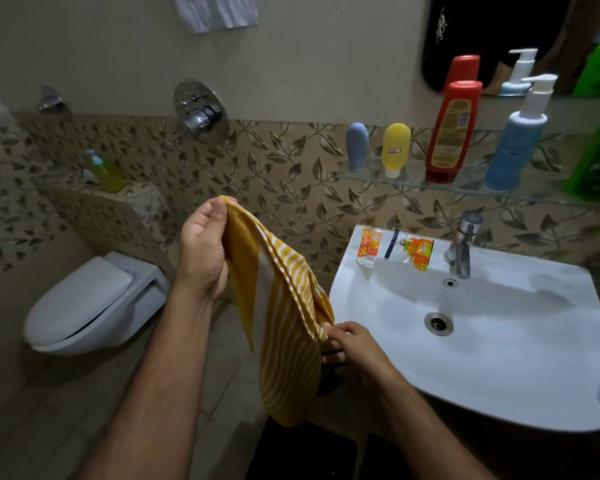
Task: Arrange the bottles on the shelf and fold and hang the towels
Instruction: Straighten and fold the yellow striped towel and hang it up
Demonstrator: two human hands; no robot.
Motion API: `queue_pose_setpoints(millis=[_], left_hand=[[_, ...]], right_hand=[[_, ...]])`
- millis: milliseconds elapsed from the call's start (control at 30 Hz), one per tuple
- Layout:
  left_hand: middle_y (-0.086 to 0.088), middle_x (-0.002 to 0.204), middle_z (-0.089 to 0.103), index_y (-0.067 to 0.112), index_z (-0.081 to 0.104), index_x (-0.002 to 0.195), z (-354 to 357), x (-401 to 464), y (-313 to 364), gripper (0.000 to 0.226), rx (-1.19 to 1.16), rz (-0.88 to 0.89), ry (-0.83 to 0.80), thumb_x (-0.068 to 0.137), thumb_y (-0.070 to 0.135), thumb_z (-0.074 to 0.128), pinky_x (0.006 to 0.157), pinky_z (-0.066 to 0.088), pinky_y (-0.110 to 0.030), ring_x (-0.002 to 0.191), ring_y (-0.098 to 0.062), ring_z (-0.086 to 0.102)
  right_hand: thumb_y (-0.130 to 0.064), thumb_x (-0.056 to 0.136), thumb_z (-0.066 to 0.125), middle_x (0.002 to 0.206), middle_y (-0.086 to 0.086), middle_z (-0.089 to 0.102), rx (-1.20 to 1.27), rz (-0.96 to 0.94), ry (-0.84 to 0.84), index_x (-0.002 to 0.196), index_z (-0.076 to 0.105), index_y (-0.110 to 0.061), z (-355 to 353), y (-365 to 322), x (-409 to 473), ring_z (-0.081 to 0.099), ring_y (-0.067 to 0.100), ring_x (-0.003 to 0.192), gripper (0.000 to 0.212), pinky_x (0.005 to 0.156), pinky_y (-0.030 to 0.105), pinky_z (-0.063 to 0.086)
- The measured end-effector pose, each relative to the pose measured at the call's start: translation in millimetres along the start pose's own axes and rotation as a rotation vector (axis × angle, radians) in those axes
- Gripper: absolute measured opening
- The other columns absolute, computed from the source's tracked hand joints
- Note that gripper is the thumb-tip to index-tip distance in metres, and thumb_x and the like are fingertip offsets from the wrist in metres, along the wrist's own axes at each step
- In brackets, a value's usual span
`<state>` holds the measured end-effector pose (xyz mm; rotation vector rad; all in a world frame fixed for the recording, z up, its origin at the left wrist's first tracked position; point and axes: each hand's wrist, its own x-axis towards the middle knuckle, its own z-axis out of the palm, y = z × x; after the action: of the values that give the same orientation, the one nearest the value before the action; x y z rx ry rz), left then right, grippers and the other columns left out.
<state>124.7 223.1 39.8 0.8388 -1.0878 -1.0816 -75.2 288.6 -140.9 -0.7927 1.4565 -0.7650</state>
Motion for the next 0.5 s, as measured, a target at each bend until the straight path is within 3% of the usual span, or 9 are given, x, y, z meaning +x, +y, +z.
queue_pose_setpoints(millis=[100, 167, 267, 333, 400, 500], left_hand=[[0.006, 0.07, 0.068, 0.024, 0.074, 0.078, -1, -7, -4, 0.032, -0.055, -0.038, 0.016, 0.099, 0.028, 0.05, 0.068, 0.056, -0.022, 0.07, -0.005, 0.066], [0.005, 0.07, 0.068, 0.022, 0.072, 0.08, -1, -13, -6, 0.031, -0.107, -0.047, 0.034, 0.1, 0.026, 0.048, 0.068, 0.056, -0.023, 0.069, -0.006, 0.066], [0.003, 0.07, 0.068, 0.022, 0.072, 0.078, -3, -22, -8, 0.034, -0.133, -0.046, 0.039, 0.101, 0.025, 0.047, 0.067, 0.056, -0.024, 0.07, -0.007, 0.067], [0.003, 0.071, 0.067, 0.022, 0.073, 0.077, -7, -27, -7, 0.034, -0.131, -0.046, 0.028, 0.1, 0.026, 0.047, 0.069, 0.057, -0.025, 0.071, -0.009, 0.066], [0.002, 0.073, 0.066, 0.023, 0.072, 0.079, -13, -31, -7, 0.031, -0.116, -0.051, 0.027, 0.099, 0.028, 0.049, 0.072, 0.057, -0.027, 0.073, -0.01, 0.065], [0.002, 0.073, 0.064, 0.019, 0.067, 0.084, -29, -35, -9, 0.025, -0.09, -0.053, 0.048, 0.099, 0.029, 0.049, 0.075, 0.057, -0.027, 0.074, -0.01, 0.063]], right_hand=[[-0.028, 0.091, 0.06, 0.081, 0.008, 0.07, 0.19, 0.135, -0.086, 0.099, 0.067, -0.011, -8, -1, 8, 0.068, 0.023, 0.069, 0.02, 0.07, 0.036, 0.053], [-0.023, 0.092, 0.058, 0.086, 0.007, 0.066, 0.331, 0.224, -0.162, 0.101, 0.065, -0.013, -10, -4, 14, 0.061, 0.022, 0.076, 0.016, 0.072, 0.035, 0.053], [-0.018, 0.089, 0.059, 0.089, 0.007, 0.065, 0.385, 0.255, -0.139, 0.099, 0.062, -0.012, -11, -4, 20, 0.061, 0.021, 0.08, 0.012, 0.075, 0.038, 0.054], [-0.012, 0.086, 0.06, 0.076, 0.006, 0.068, 0.374, 0.286, -0.118, 0.094, 0.062, -0.011, -10, -3, 21, 0.063, 0.02, 0.074, 0.008, 0.079, 0.041, 0.055], [-0.01, 0.085, 0.061, 0.06, 0.005, 0.062, 0.351, 0.314, -0.134, 0.089, 0.061, -0.011, -10, -2, 19, 0.058, 0.014, 0.058, 0.004, 0.072, 0.038, 0.056], [-0.015, 0.089, 0.061, 0.061, 0.004, 0.054, 0.345, 0.305, -0.091, 0.091, 0.059, -0.011, -14, -3, 19, 0.047, 0.009, 0.045, 0.005, 0.056, 0.03, 0.054]])
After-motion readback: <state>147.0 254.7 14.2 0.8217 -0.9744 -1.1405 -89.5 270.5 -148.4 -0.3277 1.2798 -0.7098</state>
